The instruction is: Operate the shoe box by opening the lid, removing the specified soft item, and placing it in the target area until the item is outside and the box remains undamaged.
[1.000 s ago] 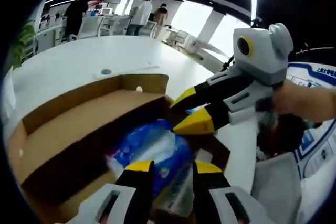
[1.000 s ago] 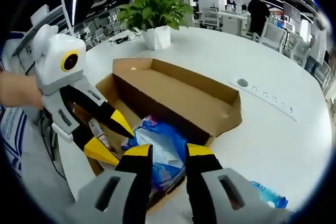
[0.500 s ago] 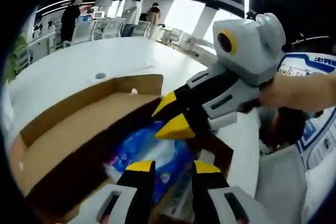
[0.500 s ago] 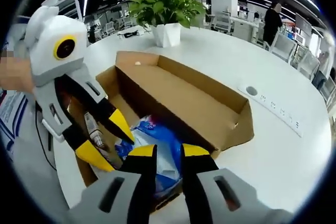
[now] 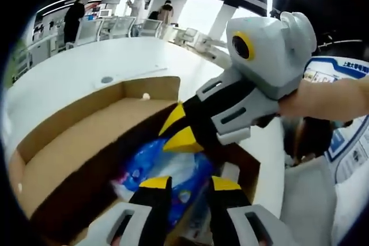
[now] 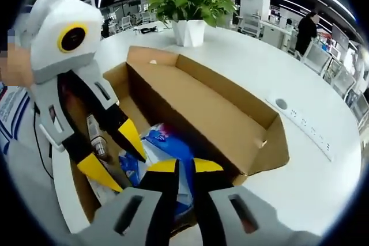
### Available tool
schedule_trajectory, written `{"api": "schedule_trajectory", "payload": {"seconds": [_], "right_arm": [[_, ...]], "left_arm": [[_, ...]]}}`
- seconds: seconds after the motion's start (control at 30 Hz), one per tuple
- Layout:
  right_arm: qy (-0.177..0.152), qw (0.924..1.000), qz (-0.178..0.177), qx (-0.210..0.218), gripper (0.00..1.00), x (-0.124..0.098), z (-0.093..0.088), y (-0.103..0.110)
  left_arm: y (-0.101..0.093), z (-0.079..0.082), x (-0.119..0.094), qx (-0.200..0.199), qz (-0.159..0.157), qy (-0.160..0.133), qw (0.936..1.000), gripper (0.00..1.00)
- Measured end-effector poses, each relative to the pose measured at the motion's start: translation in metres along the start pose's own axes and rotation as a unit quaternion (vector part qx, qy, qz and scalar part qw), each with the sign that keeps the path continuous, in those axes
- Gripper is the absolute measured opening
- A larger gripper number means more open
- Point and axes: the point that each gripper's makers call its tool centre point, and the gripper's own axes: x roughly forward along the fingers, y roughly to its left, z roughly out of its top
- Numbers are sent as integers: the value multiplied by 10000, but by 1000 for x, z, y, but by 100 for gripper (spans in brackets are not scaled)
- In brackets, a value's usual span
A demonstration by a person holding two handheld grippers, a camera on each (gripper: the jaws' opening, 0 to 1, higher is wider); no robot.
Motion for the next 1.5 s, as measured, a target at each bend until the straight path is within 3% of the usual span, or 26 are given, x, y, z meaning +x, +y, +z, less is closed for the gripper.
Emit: {"api": "schedule_trajectory", "payload": {"seconds": [0.37,0.5,0.63,0.8,0.97,1.17,1.23,1.5], "right_arm": [[-1,9997,-13,-261,0,4,-1,-6],[-23,9997,-10,-240,0,4,0,-7],[-30,9998,-8,-201,0,2,-1,-5],[-45,9999,3,-164,0,2,0,-6],[-55,9998,-5,-168,0,-1,0,-2],[-96,9997,-28,-236,0,3,1,-7],[-122,9996,-27,-261,0,5,2,-9],[-216,9992,-48,-334,0,3,7,-10]], "left_arm": [[-5,-2,9,313,-169,157,9992,24],[-7,-2,11,587,-238,254,9977,15],[-4,-7,14,994,-242,449,9937,15],[-4,-13,19,1584,-230,739,9843,17],[-6,-16,24,1817,-160,896,9791,16],[-1,-20,26,1881,-114,965,9773,5],[1,-19,26,1771,-109,943,9796,1],[-1,-18,23,1758,-59,891,9804,0]]}}
